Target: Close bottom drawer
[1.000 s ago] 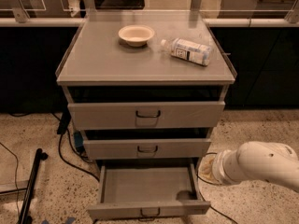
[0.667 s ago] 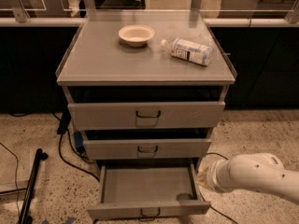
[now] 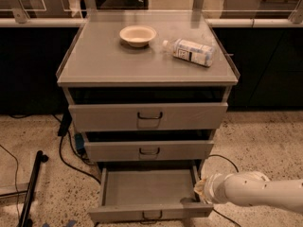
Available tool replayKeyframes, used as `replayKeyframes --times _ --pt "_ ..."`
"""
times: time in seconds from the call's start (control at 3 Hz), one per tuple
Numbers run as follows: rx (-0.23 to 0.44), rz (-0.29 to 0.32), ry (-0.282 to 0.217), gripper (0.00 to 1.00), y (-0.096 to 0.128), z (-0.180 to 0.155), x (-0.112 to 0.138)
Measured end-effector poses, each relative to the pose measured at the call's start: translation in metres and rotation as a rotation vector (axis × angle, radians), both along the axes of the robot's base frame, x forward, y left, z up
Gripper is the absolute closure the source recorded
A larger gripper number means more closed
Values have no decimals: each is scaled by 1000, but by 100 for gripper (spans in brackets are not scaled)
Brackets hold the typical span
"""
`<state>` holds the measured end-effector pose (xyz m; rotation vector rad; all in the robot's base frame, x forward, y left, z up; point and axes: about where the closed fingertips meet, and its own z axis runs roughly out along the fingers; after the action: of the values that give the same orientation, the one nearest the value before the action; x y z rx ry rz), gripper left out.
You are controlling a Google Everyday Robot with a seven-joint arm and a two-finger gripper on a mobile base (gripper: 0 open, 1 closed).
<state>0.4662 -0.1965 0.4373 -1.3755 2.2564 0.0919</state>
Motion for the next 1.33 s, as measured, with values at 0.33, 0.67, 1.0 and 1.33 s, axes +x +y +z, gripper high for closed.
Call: replayKeyframes --times 0.33,0.67,1.0,1.33 --pt "73 -24 4 100 9 -50 0" --pt "73 -24 4 100 9 -50 0" --pt "76 -18 18 100 12 -76 -8" --pt "108 -28 56 100 15 -124 -21"
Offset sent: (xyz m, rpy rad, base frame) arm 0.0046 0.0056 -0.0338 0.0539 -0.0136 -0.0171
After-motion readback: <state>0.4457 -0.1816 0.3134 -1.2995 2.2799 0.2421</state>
